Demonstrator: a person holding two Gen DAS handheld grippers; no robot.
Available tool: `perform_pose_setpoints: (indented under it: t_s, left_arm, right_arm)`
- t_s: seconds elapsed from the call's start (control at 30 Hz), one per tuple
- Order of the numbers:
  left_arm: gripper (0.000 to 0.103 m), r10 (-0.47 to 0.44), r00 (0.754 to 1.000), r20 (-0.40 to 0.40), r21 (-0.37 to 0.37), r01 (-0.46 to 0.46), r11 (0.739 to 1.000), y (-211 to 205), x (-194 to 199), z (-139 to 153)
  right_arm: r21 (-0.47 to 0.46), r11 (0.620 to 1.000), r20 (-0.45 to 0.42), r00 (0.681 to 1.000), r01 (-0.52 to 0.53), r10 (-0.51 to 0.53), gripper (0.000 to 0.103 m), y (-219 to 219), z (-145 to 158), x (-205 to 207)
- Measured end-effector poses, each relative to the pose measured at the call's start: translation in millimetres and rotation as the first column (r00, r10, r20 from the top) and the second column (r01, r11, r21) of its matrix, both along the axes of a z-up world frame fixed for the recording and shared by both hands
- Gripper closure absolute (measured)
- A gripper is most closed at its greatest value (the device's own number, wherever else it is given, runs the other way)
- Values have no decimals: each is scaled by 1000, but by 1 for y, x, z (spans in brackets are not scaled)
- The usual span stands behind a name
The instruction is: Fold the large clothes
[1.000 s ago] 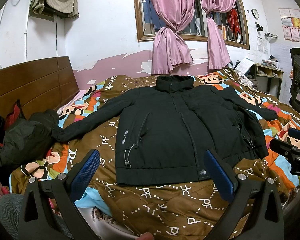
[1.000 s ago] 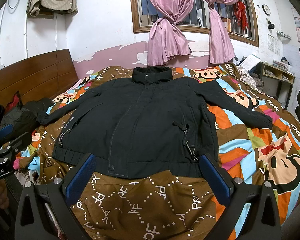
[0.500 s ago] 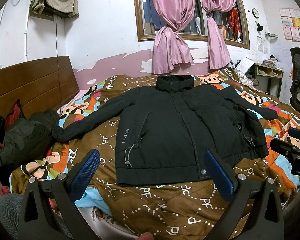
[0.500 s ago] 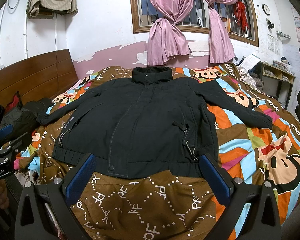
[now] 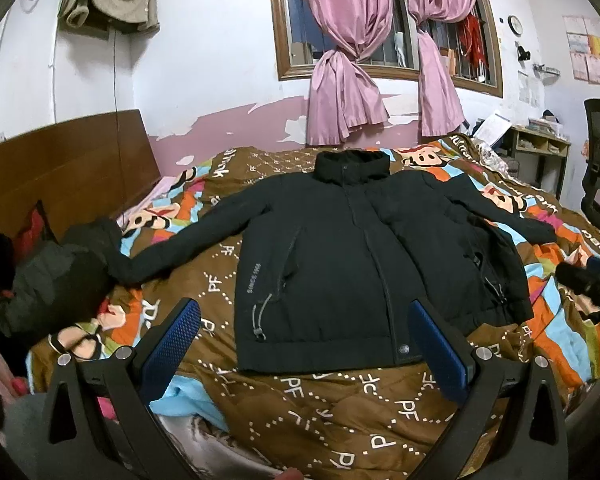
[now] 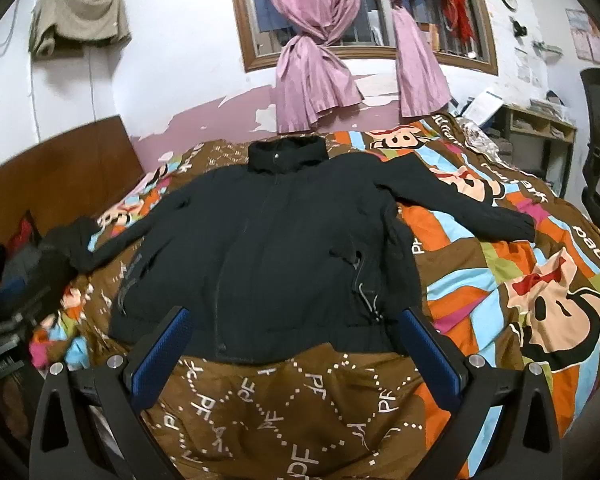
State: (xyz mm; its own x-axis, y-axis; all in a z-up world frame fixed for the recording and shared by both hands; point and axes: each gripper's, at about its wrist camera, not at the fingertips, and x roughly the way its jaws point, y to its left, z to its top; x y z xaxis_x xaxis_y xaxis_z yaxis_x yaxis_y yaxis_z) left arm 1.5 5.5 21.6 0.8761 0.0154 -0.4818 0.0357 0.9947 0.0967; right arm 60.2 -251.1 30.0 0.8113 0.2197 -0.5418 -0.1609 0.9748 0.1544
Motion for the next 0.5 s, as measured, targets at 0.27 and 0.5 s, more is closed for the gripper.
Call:
perform_pose_setpoints:
  t_s: [0.27,0.5]
  left_arm:
    - [1,2,1000,16,22,-2,1000,0,12,53]
    - [1,-64,997,-48,53,67,996,-5,61,121]
  right_arm:
    - [20,1000,-81,997,20,-18,0,-19,63,21]
    - [42,997,-220,974,62,-51,0,-52,128,81]
